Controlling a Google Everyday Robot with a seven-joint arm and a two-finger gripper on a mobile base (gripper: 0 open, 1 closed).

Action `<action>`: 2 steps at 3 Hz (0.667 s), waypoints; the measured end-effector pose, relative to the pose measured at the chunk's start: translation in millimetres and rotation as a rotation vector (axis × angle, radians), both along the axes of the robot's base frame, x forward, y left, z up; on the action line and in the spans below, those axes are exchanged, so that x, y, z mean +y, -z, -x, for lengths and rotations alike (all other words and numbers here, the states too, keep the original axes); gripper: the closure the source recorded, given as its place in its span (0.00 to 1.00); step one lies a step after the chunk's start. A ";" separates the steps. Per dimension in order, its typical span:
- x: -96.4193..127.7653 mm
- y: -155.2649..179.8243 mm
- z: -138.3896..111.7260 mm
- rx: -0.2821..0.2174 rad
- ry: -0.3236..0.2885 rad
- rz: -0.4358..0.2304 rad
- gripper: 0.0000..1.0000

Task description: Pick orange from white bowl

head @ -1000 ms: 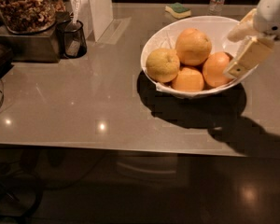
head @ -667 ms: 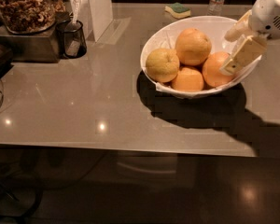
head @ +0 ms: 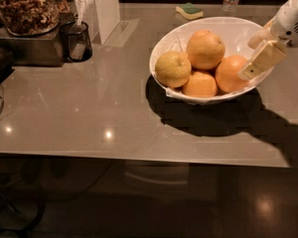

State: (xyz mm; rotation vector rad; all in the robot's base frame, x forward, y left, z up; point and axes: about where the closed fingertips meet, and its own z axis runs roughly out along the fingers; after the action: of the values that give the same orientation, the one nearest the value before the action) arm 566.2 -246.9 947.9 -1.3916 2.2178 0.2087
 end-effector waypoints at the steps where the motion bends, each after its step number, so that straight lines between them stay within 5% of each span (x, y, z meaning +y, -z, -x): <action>1: -5.8 16.8 -6.2 0.048 0.055 -0.030 0.32; 2: -3.1 34.4 -11.1 0.105 0.071 -0.048 0.32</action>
Offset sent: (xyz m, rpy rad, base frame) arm 0.0137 -0.0035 -0.0512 0.0679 0.1754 -0.0933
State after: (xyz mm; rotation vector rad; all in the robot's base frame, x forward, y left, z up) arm 577.3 -250.0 913.6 -1.3016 2.3274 0.3152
